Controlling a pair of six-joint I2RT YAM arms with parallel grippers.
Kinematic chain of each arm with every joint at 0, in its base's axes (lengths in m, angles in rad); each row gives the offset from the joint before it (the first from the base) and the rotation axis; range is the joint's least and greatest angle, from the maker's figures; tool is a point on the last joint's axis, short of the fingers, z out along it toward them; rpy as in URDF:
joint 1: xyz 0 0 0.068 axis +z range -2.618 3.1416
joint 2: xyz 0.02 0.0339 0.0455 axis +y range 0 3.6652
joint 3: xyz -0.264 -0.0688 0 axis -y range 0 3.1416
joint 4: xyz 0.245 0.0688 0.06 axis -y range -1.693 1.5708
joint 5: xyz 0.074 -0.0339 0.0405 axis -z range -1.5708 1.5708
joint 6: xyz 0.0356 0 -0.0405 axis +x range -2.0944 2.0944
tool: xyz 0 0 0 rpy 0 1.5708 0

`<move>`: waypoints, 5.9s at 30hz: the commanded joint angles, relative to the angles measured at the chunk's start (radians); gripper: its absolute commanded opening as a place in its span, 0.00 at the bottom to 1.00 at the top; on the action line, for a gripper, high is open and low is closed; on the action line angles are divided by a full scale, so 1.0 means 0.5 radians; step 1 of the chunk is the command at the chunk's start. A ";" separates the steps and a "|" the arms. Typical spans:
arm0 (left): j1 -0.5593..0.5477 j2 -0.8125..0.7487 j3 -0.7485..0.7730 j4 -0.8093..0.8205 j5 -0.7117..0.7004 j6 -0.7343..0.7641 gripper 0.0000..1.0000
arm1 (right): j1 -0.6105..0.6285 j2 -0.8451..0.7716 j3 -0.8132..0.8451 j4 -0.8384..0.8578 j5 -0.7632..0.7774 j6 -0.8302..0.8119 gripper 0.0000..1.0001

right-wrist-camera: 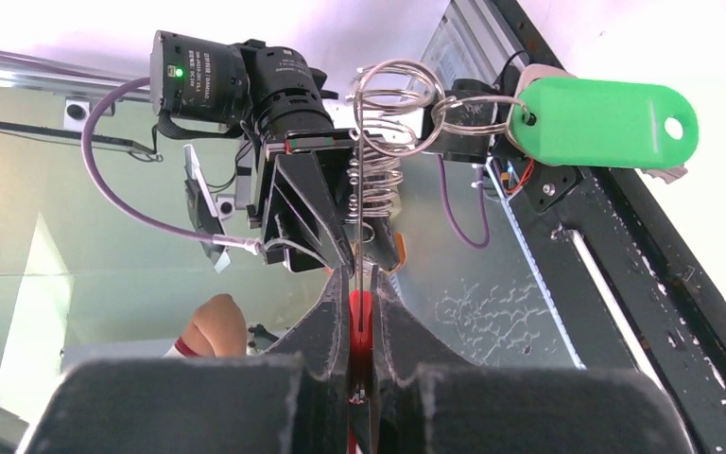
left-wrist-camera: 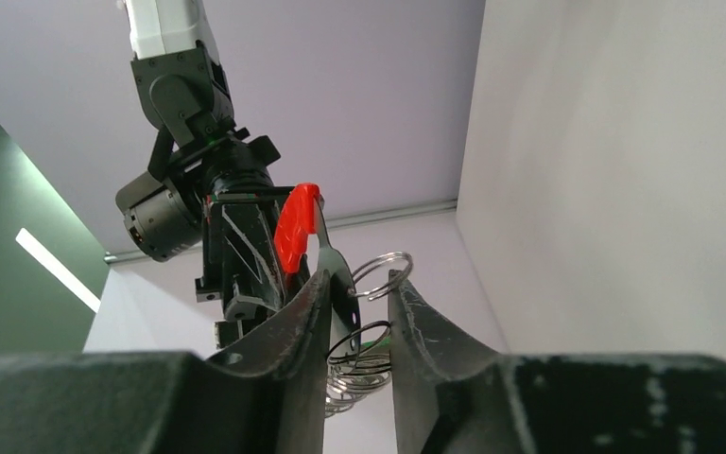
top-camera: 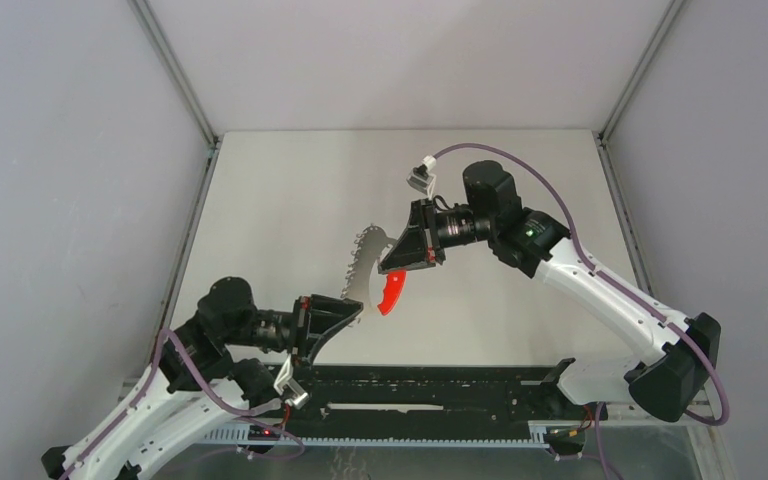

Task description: Put the keys on the keyring

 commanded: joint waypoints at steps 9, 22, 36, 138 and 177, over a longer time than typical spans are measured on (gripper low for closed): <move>-0.009 -0.119 -0.137 0.432 -0.049 -0.311 0.01 | 0.033 0.007 0.037 -0.121 0.005 -0.080 0.07; -0.008 -0.150 -0.194 0.862 -0.214 -1.348 0.28 | -0.086 0.077 -0.058 0.265 -0.059 0.092 0.02; -0.006 -0.190 -0.447 0.960 -0.495 -0.417 0.28 | -0.106 0.034 -0.169 0.311 -0.138 0.226 0.00; -0.060 0.012 -0.249 0.909 -0.755 -1.157 0.43 | 0.947 -0.186 0.053 -0.060 2.006 -1.302 0.00; -0.092 0.012 -0.212 0.959 -0.895 -1.193 0.00 | 1.057 -0.186 0.097 -0.185 2.073 -1.364 0.00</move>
